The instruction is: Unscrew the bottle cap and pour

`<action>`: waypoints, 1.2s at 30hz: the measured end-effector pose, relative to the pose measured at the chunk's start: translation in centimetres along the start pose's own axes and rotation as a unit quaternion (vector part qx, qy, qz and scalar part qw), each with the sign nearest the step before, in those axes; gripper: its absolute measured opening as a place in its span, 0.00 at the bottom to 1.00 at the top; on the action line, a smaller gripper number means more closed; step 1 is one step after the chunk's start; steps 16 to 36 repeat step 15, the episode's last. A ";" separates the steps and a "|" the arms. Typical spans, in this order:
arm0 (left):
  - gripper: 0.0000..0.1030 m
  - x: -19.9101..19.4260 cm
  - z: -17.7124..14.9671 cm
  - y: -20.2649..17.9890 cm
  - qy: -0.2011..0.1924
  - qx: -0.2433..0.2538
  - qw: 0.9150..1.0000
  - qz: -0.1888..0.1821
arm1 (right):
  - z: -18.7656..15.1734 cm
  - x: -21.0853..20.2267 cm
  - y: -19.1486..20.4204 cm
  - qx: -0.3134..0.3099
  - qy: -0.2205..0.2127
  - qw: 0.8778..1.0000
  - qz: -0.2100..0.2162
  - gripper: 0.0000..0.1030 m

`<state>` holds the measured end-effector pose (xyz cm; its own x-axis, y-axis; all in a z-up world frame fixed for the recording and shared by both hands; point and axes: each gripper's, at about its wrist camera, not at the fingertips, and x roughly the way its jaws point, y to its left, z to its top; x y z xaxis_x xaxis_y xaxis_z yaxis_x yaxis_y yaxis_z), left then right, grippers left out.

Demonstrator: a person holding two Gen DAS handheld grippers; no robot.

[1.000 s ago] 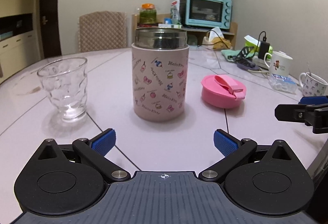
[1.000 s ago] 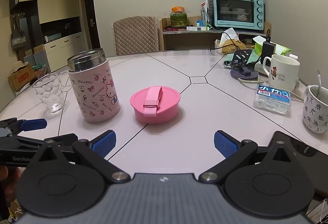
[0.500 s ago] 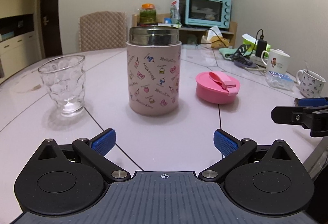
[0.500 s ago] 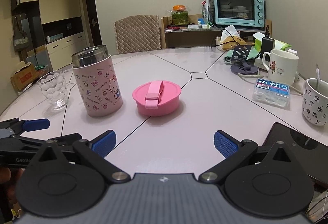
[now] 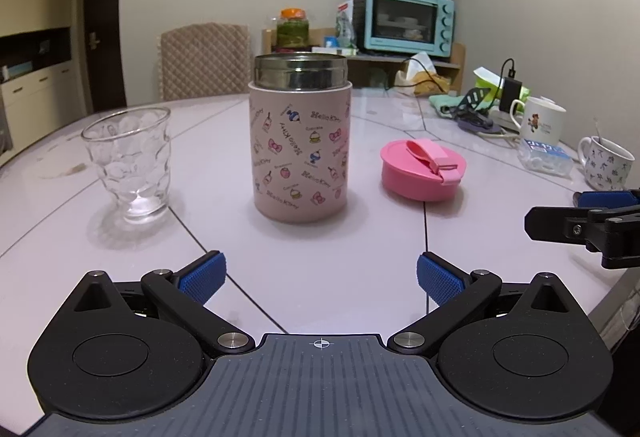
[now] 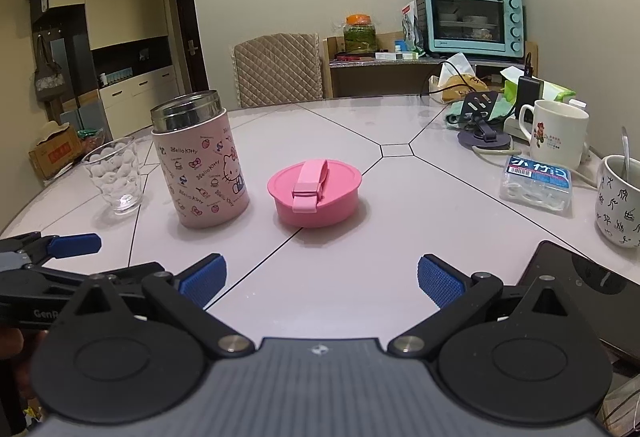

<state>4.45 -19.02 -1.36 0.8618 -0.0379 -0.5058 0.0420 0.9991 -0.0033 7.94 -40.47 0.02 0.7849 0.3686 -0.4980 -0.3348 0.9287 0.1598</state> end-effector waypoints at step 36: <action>1.00 -0.2 -0.1 -1.2 -0.004 0.010 1.000 -0.008 | 0.1 -0.2 -0.3 0.005 -0.005 1.000 0.005 1.00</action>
